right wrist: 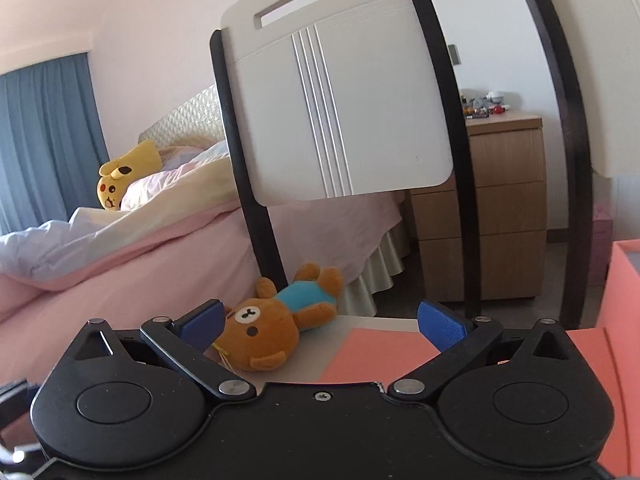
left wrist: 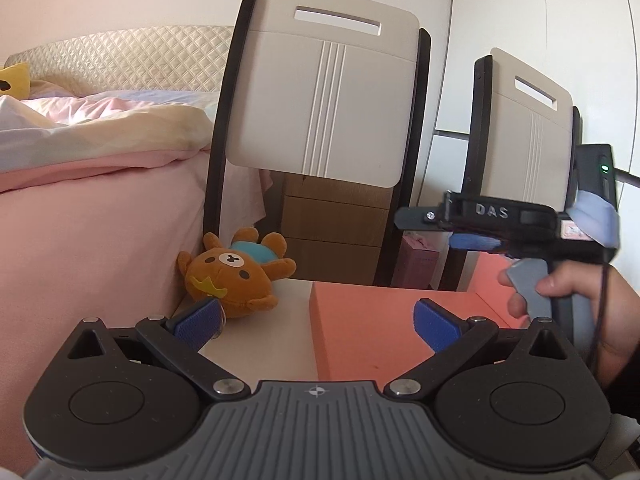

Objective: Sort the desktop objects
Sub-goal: 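Move the right gripper toward the brown teddy bear in blue shirt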

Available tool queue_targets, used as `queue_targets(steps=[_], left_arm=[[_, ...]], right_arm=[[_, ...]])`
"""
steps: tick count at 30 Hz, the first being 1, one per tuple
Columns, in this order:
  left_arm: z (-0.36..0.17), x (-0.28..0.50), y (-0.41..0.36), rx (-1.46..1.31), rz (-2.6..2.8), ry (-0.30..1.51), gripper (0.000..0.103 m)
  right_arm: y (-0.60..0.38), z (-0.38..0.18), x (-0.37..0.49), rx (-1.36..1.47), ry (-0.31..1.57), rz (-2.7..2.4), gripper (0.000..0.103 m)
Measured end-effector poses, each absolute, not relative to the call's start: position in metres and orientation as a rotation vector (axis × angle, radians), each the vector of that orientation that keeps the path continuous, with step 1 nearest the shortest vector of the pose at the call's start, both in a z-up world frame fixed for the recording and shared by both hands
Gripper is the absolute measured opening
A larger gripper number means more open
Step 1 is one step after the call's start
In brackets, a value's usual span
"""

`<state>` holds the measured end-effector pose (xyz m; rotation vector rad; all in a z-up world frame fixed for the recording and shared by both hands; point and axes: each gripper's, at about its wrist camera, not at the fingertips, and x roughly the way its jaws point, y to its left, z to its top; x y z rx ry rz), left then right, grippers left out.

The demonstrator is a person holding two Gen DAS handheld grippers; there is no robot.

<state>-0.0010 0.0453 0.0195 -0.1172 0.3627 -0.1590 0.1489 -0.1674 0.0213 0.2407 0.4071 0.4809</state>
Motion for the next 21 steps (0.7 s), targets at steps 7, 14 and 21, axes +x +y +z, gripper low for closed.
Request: queue_targets(steps=[7, 14, 21], left_arm=[[0.021, -0.005, 0.056, -0.145, -0.168, 0.352, 0.103], [0.020, -0.003, 0.064, -0.155, -0.163, 0.358, 0.103], [0.018, 0.001, 0.073, -0.176, -0.155, 0.373, 0.103]], right_arm=[[-0.121, 0.002, 0.200, 0.309, 0.583, 0.562, 0.102], [-0.086, -0.022, 0.243, 0.438, 0.721, 0.606, 0.102], [-0.073, -0.044, 0.288, 0.633, 0.793, 0.553, 0.103]])
